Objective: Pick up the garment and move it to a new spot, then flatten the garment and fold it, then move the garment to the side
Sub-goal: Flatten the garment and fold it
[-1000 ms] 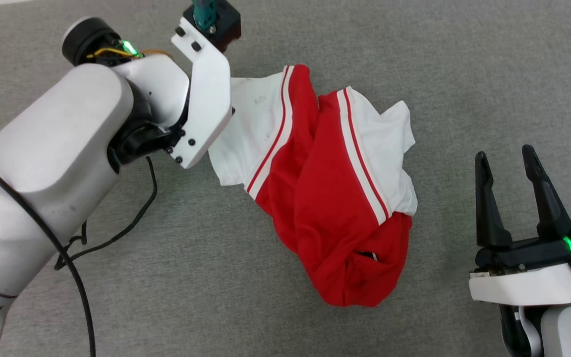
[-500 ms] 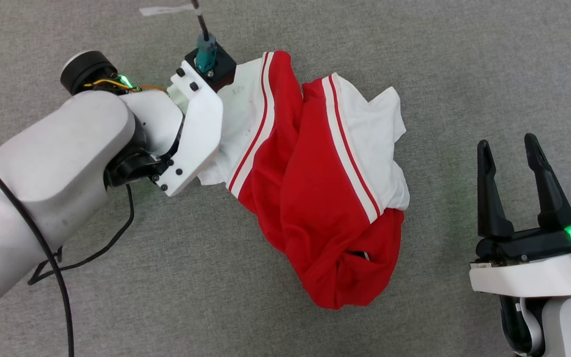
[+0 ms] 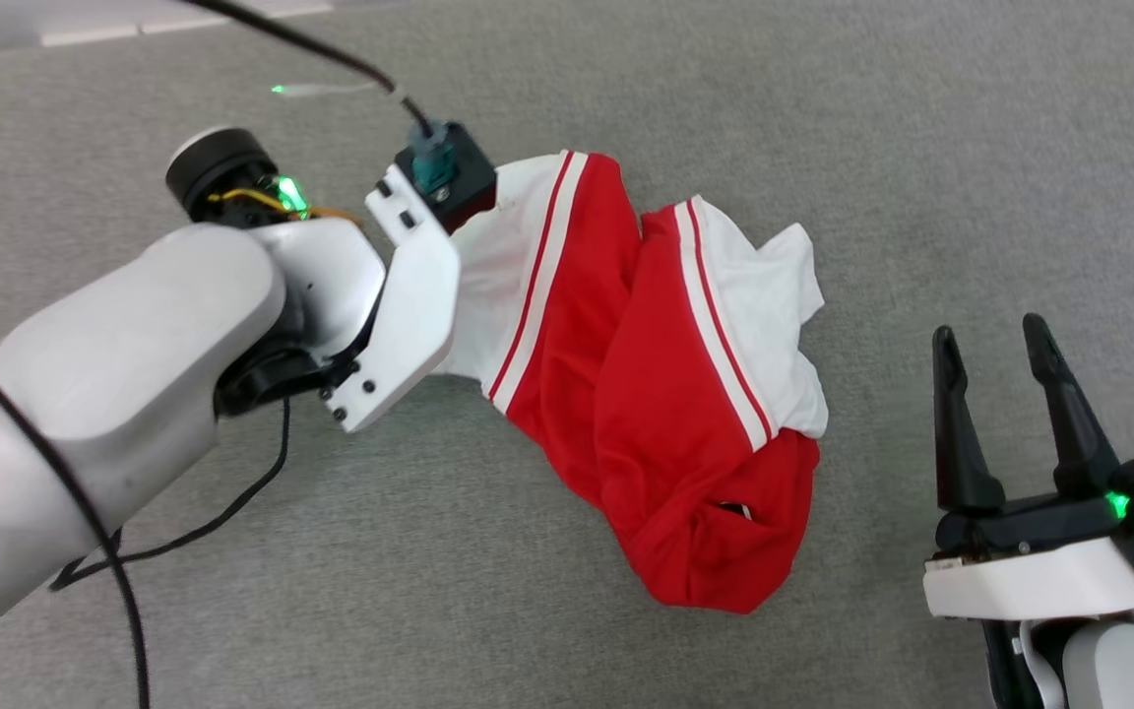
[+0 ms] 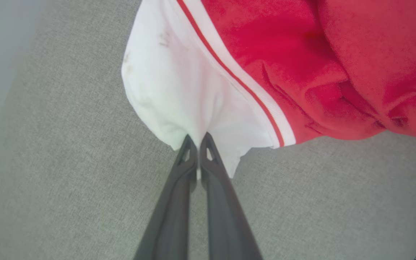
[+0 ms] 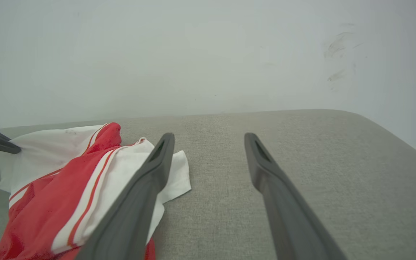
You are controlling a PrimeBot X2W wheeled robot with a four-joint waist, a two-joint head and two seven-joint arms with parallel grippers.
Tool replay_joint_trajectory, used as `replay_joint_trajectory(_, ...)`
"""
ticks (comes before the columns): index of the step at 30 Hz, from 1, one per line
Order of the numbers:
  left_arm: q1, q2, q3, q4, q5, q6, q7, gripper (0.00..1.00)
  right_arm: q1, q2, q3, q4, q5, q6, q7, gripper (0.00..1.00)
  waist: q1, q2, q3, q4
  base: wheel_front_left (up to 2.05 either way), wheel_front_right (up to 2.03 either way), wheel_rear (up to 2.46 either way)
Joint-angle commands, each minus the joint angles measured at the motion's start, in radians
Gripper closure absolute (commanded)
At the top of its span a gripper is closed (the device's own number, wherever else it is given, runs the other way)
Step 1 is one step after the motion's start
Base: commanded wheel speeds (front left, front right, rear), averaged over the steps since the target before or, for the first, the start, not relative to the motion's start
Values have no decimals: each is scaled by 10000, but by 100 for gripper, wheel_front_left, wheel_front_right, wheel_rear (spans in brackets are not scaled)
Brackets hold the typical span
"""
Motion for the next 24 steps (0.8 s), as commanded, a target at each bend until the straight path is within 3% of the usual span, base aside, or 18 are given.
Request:
replay_joint_trajectory(1, 302, 269, -20, -128, -48, 1, -140, 100, 178, 17, 26, 29, -66, -3, -20, 0, 0, 0, -453, 373, 0, 0, 0)
replay_joint_trajectory(6, 1085, 1146, -28, -627, -135, 85, -498, 100, 428, 17, 29, 107, -135, -3, -20, 0, 0, 0, -929, 728, 0, 0, 0)
replay_joint_trajectory(12, 2298, 2176, -28, -1172, -451, 666, -860, 100, 643, 17, 18, 152, -207, -3, -20, 0, 0, 0, -1161, 959, 0, 0, 0)
replay_joint_trajectory(20, 3880, 2473, -41, -1190, -1012, 1183, -1364, 100, 658, 17, 103, 309, -253, -3, -20, 0, 0, 0, -1259, 975, 0, 0, 0)
replay_joint_trajectory(21, 4035, 2436, -38, -1117, -1037, 1257, -1528, 90, 648, 17, 122, 358, -258, -3, -20, 0, 0, 0, -1302, 958, 0, 0, 0)
replay_joint_trajectory(22, 4255, 2337, 31, -979, -1011, 1418, -1967, 0, 590, 15, 90, 405, -281, -3, -20, 0, 0, 0, -1419, 943, 0, 0, 0)
replay_joint_trajectory(24, 4349, 2307, 76, -930, -990, 1493, -2190, 0, 547, 15, 65, 411, -313, -3, -20, 0, 0, 0, -1480, 935, 0, 0, 0)
